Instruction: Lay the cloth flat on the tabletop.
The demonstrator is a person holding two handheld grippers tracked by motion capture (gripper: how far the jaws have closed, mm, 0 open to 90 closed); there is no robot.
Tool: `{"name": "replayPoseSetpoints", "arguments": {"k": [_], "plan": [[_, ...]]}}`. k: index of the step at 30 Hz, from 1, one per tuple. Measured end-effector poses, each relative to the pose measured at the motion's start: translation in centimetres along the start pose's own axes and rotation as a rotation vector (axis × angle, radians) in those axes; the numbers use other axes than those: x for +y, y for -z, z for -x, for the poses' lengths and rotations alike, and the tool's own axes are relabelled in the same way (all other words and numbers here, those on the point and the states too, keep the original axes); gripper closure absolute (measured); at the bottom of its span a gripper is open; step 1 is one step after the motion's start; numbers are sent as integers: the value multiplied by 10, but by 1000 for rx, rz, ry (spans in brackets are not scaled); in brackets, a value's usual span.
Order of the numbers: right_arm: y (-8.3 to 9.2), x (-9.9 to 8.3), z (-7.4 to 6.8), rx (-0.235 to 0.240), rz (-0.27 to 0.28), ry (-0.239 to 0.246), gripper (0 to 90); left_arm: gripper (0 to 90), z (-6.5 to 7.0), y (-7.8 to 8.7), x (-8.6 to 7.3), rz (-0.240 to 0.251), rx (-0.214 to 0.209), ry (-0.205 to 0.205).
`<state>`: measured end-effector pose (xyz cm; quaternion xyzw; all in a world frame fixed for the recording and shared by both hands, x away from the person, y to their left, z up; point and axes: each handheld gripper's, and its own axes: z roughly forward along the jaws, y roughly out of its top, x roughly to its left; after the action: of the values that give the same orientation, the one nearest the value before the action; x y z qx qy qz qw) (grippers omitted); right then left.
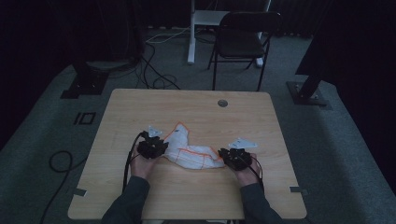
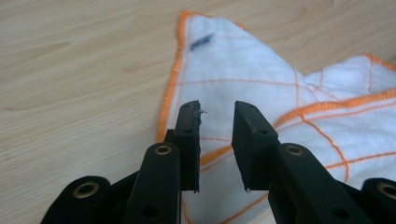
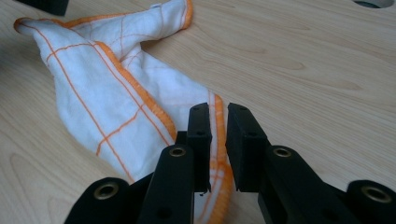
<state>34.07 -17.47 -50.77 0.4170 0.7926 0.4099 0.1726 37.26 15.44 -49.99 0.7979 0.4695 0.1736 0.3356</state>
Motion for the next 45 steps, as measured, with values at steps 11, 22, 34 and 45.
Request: {"name": "replayPoseSetpoints", "arguments": {"k": [11,22,34,45], "plan": [[-39,13,-10,50,-53,8,806,722,19,-4,-17,-33,-30,-36],[-37,5,-26,130,-107,66,800,695,28,7,-40,-63,-48,-48],[-23,-5,-19,57,-89,55,748,680,19,19,-32,-7,-1,-19],[-13,-14,9,-30,-90,-29,693,661,-17,25,-41,-13,77,104]]}}
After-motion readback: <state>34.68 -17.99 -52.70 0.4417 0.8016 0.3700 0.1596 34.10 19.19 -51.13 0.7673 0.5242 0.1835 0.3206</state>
